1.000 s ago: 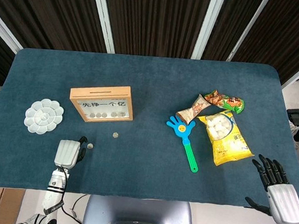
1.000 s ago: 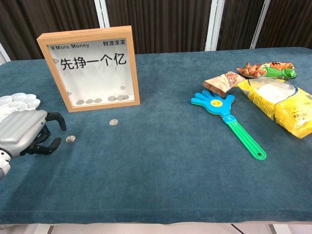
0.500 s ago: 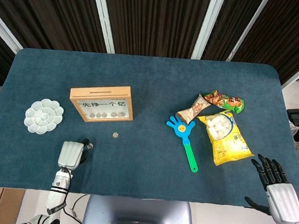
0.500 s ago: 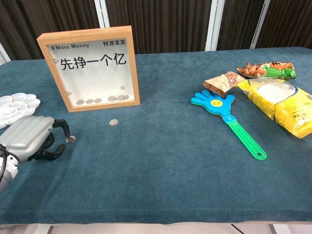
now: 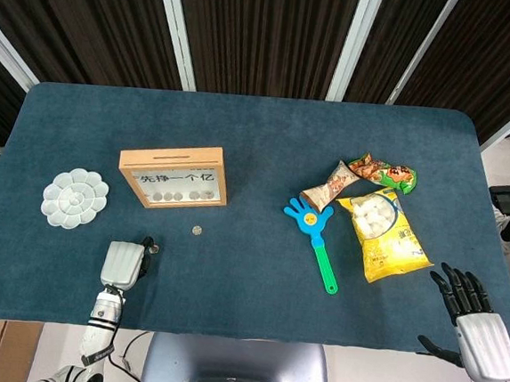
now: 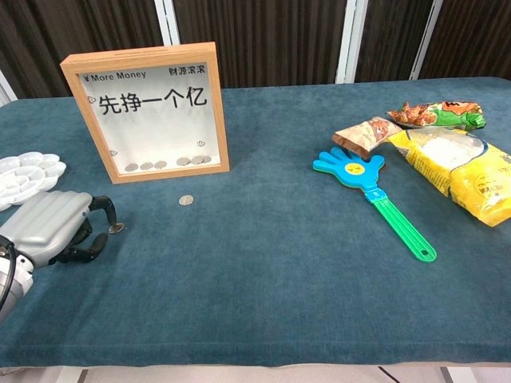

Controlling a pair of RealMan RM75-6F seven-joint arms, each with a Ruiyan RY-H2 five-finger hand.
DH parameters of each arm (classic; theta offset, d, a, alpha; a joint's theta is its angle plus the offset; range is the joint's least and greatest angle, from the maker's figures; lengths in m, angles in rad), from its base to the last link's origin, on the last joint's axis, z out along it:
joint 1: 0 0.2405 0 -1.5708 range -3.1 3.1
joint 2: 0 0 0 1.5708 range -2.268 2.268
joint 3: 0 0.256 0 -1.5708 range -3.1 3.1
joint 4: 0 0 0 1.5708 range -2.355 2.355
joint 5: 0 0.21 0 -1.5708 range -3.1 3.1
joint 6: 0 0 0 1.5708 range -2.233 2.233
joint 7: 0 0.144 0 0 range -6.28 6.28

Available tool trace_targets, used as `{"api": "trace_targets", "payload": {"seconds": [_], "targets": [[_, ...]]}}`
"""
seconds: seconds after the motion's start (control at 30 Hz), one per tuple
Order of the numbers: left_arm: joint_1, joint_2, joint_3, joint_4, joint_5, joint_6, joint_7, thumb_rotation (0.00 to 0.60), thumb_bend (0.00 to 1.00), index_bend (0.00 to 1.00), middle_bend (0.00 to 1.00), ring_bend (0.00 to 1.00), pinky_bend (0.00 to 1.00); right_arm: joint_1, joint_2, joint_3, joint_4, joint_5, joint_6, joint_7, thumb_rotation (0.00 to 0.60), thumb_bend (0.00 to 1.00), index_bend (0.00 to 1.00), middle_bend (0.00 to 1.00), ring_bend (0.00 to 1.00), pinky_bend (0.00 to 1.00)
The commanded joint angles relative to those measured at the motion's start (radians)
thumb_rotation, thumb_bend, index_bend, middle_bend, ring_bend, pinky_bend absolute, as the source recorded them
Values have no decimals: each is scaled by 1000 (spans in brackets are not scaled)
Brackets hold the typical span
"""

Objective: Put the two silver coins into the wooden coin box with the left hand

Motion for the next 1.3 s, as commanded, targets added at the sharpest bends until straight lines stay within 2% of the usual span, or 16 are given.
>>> {"api": "trace_targets", "payload": {"seconds": [0.03, 0.33, 0.57, 1.03, 1.3], "targets": [[-3, 1, -1, -3, -4, -3, 3, 600, 393, 433, 1000, 1000, 1000, 0, 0, 0, 0, 0, 0, 1, 600, 92, 0, 0, 0, 0], [-12, 34, -5, -72, -23, -32, 18, 600, 388, 429, 1000, 1000, 1000, 1, -1, -1, 0, -1, -2, 0, 600, 93, 0, 0, 0, 0], [-25, 65, -13, -136, -59, -66, 75, 600, 374, 421, 1000, 1000, 1000, 2, -2, -1, -1, -1, -5, -4, 600, 92, 0, 0, 0, 0], [-38, 61, -17, -122, -86, -64, 116, 600, 374, 449, 1000, 1000, 1000, -1, 2, -1, 2, -3, 6, 7, 600, 92, 0, 0, 0, 0], [-42, 47, -20, -79, -84, -47, 91, 600, 367, 526, 1000, 1000, 1000, -1, -1, -2, 1, -2, 2, 0, 600, 92, 0, 0, 0, 0]]}}
